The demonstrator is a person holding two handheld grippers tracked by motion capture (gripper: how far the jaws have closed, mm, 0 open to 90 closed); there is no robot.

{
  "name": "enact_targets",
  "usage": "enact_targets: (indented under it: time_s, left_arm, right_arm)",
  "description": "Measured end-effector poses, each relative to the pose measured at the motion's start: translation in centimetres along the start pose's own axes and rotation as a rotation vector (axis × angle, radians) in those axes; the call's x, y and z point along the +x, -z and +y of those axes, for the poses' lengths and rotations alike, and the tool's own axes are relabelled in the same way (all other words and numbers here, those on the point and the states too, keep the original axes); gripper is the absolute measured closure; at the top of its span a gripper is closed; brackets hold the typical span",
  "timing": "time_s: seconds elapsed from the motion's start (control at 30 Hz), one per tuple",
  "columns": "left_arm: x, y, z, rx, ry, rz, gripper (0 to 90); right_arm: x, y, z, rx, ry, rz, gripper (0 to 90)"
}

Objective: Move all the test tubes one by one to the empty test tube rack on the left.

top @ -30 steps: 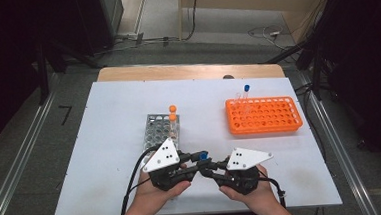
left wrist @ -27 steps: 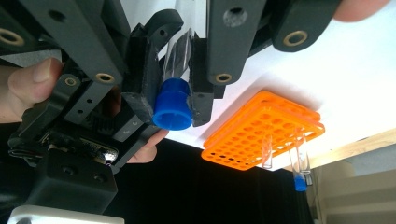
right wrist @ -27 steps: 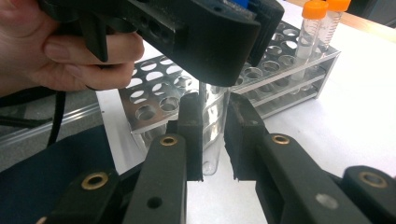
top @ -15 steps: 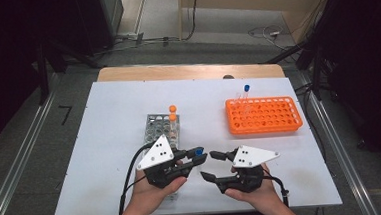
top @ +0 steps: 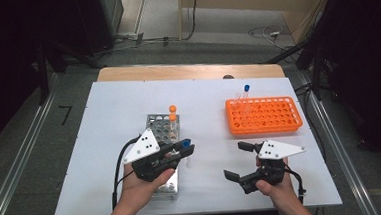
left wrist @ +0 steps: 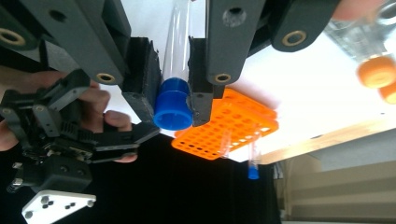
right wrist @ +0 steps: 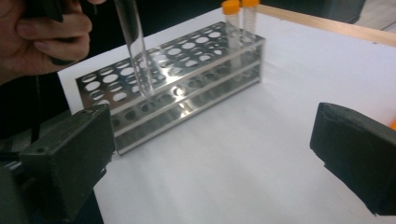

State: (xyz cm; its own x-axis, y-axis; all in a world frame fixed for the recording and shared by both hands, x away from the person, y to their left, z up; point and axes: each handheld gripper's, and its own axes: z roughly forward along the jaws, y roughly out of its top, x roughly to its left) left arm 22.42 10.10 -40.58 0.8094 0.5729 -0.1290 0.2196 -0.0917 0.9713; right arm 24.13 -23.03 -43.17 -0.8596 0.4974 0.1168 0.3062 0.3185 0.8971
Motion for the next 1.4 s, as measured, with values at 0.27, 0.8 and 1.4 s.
enact_targets:
  time_s: [0.27, 0.8, 1.4]
  left_arm:
    - [2.0, 0.8, 1.0, -0.020, 0.004, 0.060, 75.9]
    - [6.3, -0.7, 1.3, -0.042, 0.026, 0.173, 75.9]
    - [7.7, -2.7, -0.3, -0.029, -0.011, 0.267, 75.9]
  right_arm:
    - [-1.9, 2.6, -1.5, 0.003, -0.035, -0.061, 0.0]
    - [-4.3, 6.0, -4.0, 0.017, -0.086, -0.154, 0.0]
    - [-4.8, 6.4, -4.3, 0.012, -0.097, -0.165, 0.0]
